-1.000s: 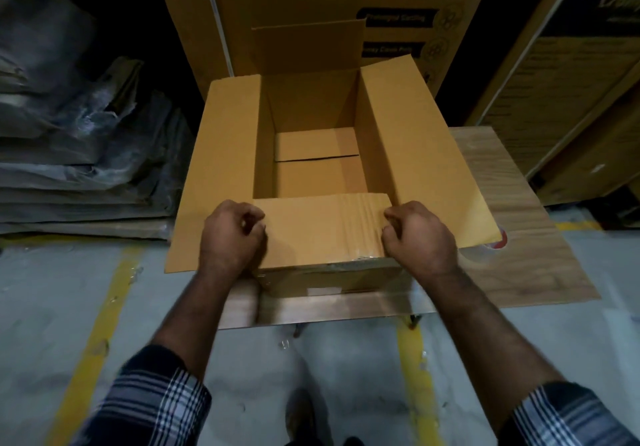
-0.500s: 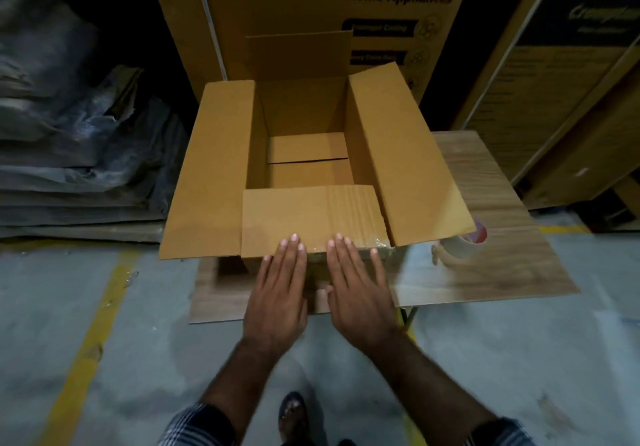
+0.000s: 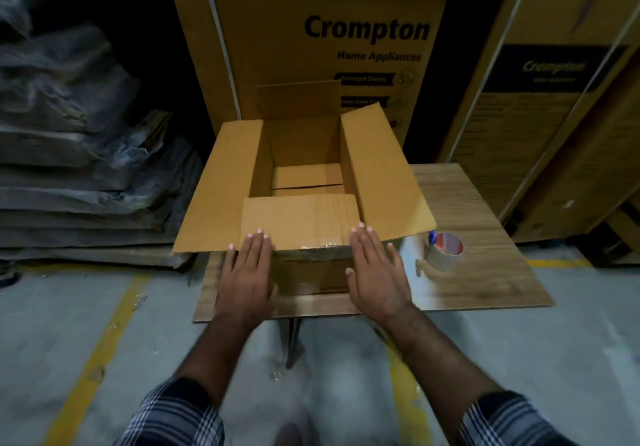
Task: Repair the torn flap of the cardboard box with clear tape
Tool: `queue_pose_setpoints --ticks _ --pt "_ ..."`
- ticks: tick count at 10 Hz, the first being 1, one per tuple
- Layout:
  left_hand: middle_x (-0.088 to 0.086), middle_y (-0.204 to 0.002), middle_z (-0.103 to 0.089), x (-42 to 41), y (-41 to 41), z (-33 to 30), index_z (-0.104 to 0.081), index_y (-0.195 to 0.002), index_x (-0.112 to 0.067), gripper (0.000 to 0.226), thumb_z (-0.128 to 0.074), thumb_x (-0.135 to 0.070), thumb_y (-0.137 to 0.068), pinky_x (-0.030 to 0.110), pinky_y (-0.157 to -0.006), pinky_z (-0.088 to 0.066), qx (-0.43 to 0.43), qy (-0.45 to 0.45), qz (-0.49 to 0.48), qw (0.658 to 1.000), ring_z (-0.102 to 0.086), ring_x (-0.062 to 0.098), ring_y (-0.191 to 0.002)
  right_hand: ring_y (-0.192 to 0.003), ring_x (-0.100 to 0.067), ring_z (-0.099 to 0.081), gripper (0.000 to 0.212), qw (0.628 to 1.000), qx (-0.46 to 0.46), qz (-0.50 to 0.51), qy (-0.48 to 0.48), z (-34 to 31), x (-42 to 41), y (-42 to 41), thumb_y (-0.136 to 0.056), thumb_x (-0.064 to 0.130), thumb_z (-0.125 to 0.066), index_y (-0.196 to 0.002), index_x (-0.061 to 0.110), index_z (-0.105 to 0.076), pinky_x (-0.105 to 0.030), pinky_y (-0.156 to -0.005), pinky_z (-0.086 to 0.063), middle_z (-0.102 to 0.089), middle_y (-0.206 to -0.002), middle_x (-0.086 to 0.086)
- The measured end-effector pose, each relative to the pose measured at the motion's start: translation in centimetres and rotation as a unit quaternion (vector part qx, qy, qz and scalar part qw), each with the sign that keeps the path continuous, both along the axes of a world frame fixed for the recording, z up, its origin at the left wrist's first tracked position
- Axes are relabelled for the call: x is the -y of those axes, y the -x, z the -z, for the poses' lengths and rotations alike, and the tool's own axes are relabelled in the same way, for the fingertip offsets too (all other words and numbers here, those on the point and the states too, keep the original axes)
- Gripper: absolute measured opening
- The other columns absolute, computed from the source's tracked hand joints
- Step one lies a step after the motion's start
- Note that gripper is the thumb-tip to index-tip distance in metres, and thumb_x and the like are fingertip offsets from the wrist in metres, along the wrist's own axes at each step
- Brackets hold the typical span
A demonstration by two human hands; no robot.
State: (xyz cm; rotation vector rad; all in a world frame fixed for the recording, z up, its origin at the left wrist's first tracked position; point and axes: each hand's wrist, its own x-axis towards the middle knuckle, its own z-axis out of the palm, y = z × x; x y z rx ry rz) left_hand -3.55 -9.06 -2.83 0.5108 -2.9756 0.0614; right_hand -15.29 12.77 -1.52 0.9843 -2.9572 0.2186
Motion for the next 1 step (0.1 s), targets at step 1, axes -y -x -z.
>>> queue_pose_setpoints --ticks 1 --pt "0.009 -0.17 0.001 -2.18 0.73 -3.81 0.0 -0.16 -0.011 0.091 -0.051 -0.044 -0.093 0.049 -0.126 -0.004 -0.017 0.006 0.019 1.0 -0.001 0.023 -0.156 -0.156 -0.017 0.006 0.074 0.999 -0.02 -0.015 0.033 -3.09 0.62 -1.02 -0.102 0.039 -0.036 -0.16 0.017 0.004 -0.051 -0.125 -0.012 0.006 -0.17 -0.001"
